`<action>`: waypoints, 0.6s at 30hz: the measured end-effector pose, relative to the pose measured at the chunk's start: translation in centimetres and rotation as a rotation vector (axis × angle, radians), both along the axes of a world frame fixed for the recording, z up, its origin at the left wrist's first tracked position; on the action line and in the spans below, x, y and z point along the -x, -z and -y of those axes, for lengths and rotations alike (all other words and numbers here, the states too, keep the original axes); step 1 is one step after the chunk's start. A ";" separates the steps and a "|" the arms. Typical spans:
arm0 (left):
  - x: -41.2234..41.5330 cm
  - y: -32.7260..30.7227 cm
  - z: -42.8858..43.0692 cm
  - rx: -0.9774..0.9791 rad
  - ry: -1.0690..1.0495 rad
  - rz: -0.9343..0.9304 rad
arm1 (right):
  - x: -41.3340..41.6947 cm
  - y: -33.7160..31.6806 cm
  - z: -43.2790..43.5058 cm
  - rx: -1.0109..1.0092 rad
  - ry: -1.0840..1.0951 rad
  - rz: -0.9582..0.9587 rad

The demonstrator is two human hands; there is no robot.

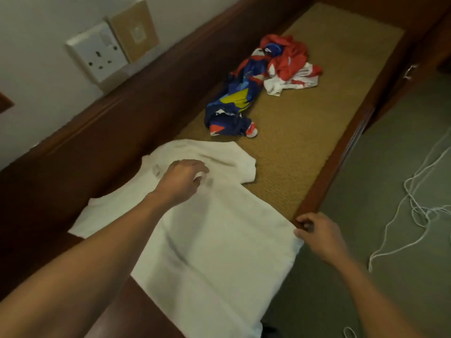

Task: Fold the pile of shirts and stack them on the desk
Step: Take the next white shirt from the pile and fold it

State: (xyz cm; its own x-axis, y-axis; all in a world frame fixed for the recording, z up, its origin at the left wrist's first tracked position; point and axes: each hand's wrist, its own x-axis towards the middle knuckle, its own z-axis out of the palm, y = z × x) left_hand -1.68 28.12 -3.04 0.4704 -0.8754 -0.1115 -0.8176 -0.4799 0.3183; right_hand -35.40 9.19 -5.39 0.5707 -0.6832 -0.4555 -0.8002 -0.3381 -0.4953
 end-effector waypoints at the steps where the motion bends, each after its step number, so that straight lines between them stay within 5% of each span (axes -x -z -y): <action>1: 0.4 -0.1 1.5 -0.009 0.048 0.010 | 0.2 0.2 -0.1 -0.002 0.009 0.010; 7: 1.9 0.2 8.8 -0.080 0.244 0.111 | 1.2 1.4 -0.3 -0.046 0.004 0.022; 12: 1.5 1.7 12.5 -0.319 0.470 0.353 | 3.3 2.4 0.2 -0.250 0.060 0.105; 18: 1.2 1.0 13.5 -0.400 0.430 0.539 | 3.9 3.1 0.5 -0.133 0.004 0.155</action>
